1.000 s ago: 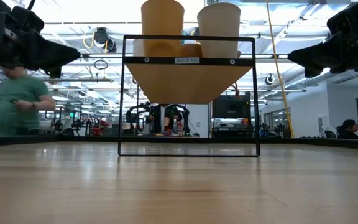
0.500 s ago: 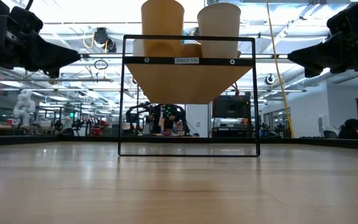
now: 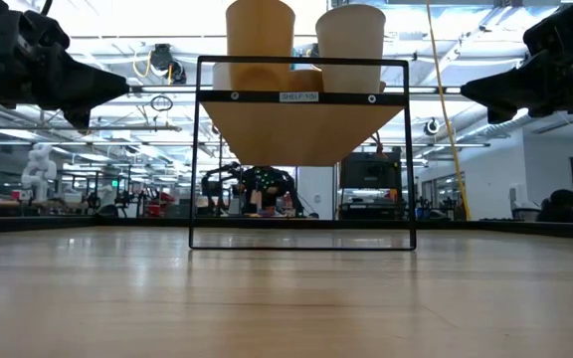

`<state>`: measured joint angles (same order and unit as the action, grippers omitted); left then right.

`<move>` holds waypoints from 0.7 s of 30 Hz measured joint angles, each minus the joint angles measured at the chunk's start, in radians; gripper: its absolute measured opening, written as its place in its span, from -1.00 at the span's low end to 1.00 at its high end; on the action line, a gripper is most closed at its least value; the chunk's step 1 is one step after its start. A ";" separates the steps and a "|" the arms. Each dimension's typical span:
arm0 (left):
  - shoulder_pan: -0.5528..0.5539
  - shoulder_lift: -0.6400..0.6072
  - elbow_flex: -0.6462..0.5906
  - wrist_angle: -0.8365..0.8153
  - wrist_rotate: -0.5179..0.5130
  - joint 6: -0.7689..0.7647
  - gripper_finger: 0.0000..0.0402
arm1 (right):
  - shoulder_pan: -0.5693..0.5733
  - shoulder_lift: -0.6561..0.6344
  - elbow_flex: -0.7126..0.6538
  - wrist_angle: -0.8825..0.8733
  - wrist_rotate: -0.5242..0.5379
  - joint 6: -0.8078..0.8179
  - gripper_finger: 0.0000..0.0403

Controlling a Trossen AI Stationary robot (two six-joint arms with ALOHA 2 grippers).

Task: Stack small to large cups/mugs on shelf
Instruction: Return to Home Position

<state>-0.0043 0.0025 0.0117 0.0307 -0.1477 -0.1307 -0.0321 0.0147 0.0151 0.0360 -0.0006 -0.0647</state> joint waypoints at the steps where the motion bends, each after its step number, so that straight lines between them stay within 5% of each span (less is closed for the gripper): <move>1: 0.001 0.000 0.000 0.000 0.003 0.023 -0.64 | 0.000 0.000 0.000 0.000 0.000 0.000 -0.75; 5: 0.000 0.000 0.001 -0.009 0.050 0.169 -0.64 | 0.000 0.000 0.000 0.000 0.000 0.000 -0.75; 21: 0.005 0.003 -0.002 0.024 0.046 0.126 -0.64 | 0.000 0.000 0.000 0.000 0.000 0.000 -0.75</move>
<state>0.0002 0.0055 0.0094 0.0547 -0.1017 -0.0048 -0.0319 0.0147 0.0151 0.0364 -0.0006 -0.0647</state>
